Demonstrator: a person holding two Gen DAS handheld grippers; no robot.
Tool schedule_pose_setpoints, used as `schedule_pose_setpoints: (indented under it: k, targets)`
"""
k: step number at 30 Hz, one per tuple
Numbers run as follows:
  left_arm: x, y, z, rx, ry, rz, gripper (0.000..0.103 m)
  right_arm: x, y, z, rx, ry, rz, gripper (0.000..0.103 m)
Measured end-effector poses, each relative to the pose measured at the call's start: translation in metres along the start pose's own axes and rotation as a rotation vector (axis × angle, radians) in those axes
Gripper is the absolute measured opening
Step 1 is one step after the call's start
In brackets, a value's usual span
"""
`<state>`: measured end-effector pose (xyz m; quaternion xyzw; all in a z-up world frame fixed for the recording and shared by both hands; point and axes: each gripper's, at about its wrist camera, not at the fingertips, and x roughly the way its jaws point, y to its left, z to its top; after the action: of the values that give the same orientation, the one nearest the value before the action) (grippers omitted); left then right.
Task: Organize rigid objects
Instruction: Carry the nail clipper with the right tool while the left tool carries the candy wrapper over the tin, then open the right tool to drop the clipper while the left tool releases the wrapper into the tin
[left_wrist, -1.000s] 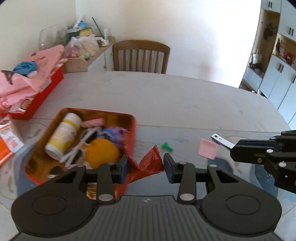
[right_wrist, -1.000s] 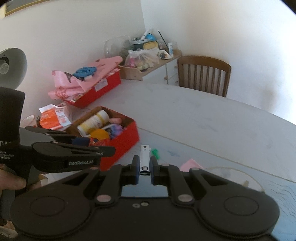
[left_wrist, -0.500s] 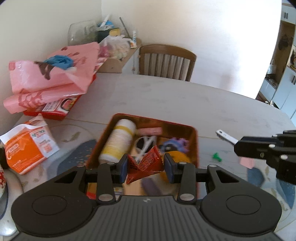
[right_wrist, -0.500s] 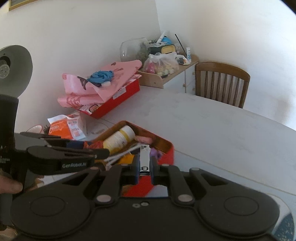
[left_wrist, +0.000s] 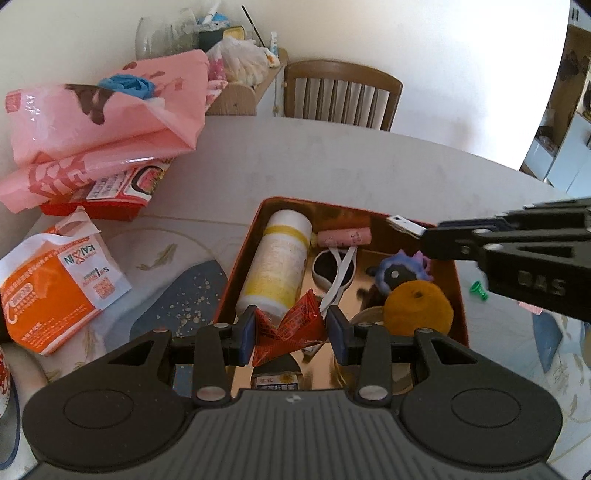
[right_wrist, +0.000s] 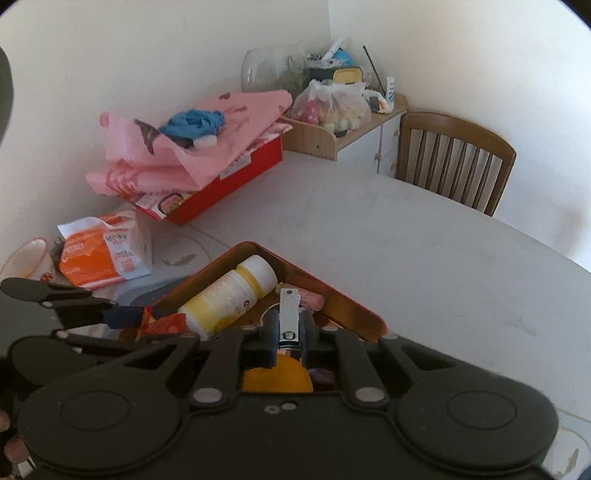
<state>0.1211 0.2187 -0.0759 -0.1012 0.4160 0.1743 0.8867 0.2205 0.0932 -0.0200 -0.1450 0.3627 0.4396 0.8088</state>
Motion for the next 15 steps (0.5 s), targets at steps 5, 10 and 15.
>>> schedule_pose_setpoints:
  k: [5,10,15]
  targets:
    - [0.01,0.001,-0.002,0.016,0.02,-0.015,0.039,0.024,0.007,0.001,-0.036,0.041,-0.017,0.01]
    - [0.019,0.002,-0.003,0.026,0.039,-0.015,0.039,0.043,0.011,0.0,-0.053,0.085,-0.013,0.01]
    - [0.028,0.003,-0.006,0.04,0.062,-0.013,0.039,0.055,0.011,-0.002,-0.053,0.116,-0.007,0.01]
